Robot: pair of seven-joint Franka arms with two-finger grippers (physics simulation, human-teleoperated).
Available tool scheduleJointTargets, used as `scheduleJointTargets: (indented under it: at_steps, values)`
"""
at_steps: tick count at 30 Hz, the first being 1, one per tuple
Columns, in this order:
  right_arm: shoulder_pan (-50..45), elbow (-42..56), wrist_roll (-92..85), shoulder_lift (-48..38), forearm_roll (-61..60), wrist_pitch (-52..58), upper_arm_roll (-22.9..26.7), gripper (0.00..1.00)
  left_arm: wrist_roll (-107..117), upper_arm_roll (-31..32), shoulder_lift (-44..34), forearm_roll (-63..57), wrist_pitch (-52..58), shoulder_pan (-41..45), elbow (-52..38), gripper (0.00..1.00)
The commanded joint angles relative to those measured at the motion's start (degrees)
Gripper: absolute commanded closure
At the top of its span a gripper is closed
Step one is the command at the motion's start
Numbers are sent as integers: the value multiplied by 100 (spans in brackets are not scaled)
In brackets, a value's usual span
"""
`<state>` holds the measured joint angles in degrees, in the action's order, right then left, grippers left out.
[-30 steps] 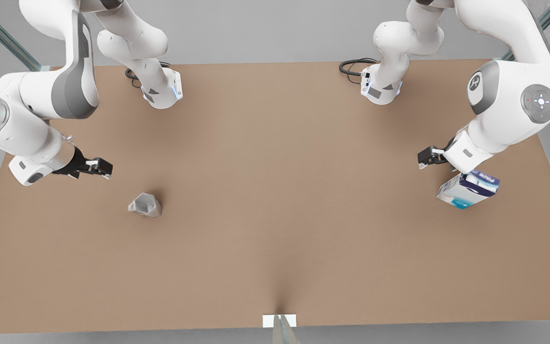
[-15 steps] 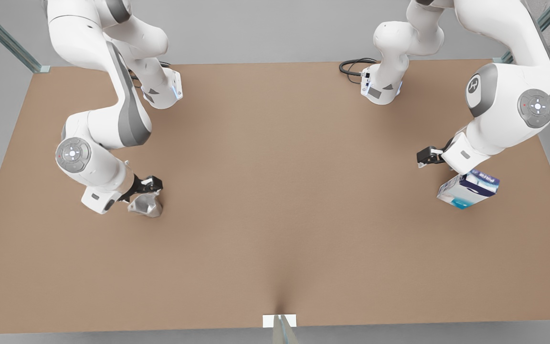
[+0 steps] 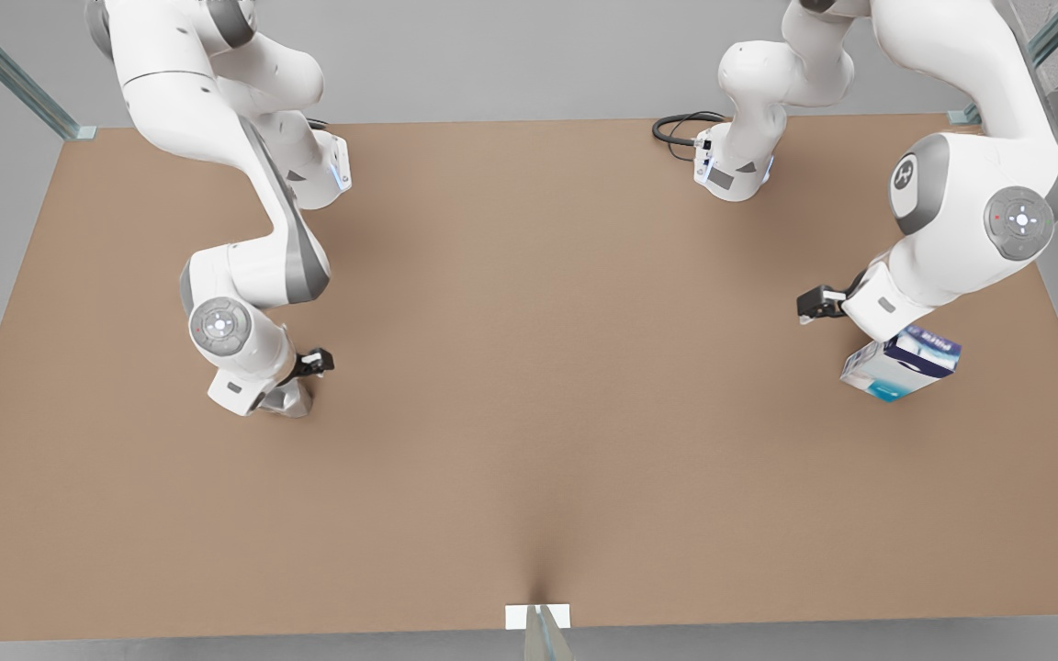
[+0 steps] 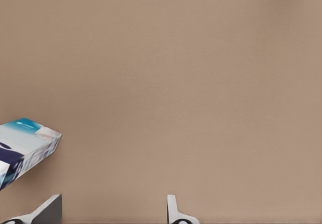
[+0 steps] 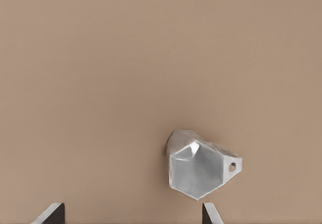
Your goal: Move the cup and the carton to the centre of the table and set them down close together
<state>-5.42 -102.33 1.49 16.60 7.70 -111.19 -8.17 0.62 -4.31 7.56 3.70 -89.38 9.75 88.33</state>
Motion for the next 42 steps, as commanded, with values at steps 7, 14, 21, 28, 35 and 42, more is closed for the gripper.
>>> scheduleJointTargets:
  at_steps: [7, 14, 21, 28, 35, 42]
  values:
    - [322, -568, -202, 63, -76, -746, -9, 0, -9, 0, 0, -1, 0, 1, -9, 0]
    - [516, -762, -422, 247, -93, -1159, -18, 0, 0, 0, 8, -1, 0, 1, 18, 0]
    - [542, -674, -439, 581, -392, -1124, 52, 0, 0, -9, 35, -1, 0, 1, 27, 0]
    - [525, -727, -404, 739, -181, -1159, 52, 0, 0, -9, 44, -1, 0, 1, 27, 0]
    - [525, -903, -413, 783, -190, -1264, 44, 0, 0, -9, 79, -1, -9, 1, 27, 0]
    - [542, -1096, -466, 845, -173, -1721, 44, 0, 9, -9, 105, -1, -9, 1, 18, 0]
